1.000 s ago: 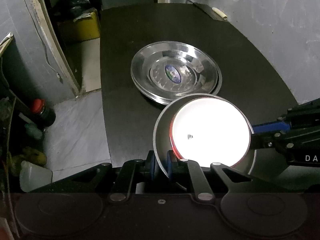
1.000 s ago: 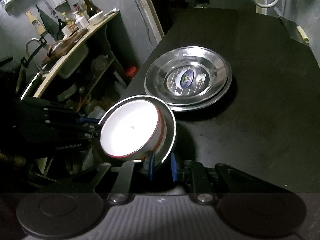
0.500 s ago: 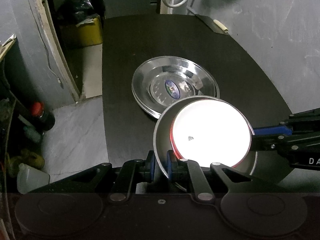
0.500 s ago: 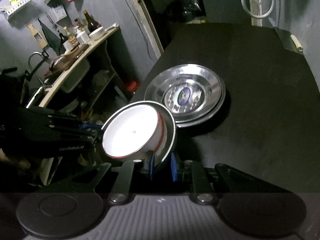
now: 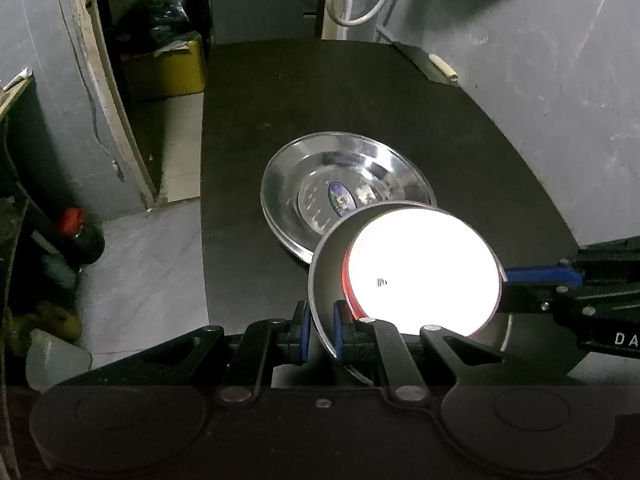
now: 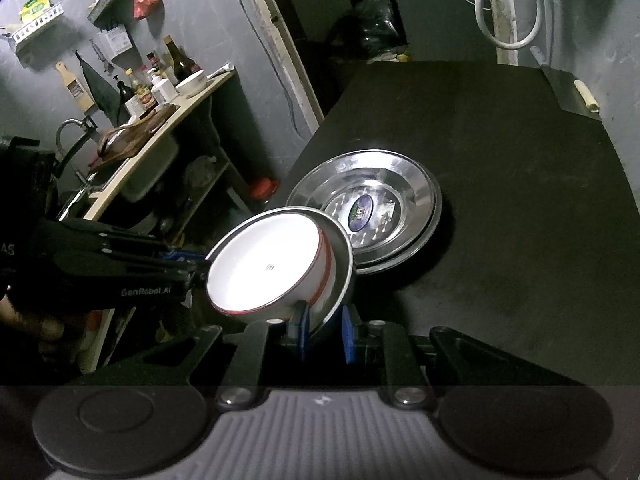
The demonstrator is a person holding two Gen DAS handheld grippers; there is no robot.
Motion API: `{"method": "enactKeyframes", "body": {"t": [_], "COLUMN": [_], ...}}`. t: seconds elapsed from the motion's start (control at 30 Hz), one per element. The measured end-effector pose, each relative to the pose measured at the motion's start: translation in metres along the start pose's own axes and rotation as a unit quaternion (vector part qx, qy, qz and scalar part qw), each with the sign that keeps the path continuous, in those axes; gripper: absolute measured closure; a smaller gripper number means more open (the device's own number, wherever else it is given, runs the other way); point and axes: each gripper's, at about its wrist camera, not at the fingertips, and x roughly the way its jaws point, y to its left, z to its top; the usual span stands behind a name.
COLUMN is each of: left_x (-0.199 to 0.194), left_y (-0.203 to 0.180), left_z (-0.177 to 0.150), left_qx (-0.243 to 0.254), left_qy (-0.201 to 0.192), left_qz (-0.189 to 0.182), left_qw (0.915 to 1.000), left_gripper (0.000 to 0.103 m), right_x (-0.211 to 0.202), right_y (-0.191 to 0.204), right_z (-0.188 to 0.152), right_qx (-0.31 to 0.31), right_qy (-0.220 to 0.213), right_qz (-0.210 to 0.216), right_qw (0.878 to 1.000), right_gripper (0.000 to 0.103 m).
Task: Organize plates and bowls
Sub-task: 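Lift the steel bowl with the left gripper and carry it over the steel plates, then lower the steel bowl onto the steel plates and open the left gripper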
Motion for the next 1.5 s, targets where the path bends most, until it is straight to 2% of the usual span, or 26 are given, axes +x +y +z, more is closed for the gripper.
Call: {"method": "enactKeyframes", "body": {"t": [0.7, 1.5], "left_x": [0.01, 0.058], "left_y": [0.002, 0.016], "left_z": [0.03, 0.074], "left_qx": [-0.006, -0.028], "left_qy": [-0.031, -0.018], "left_qz": [0.007, 0.028], "left_qw": [0.9995, 0.9991], "left_gripper": [0.093, 0.093], "right_x": [0.008, 0.052], "right_y": [-0.011, -0.04], "right_z": [0.023, 0.077], "right_qx": [-0.011, -0.035], "right_qy": [-0.005, 0.012], "right_qz": [0.003, 0.01], "right_qw": [1.0, 0.999], "right_gripper": [0.083, 0.083]}}
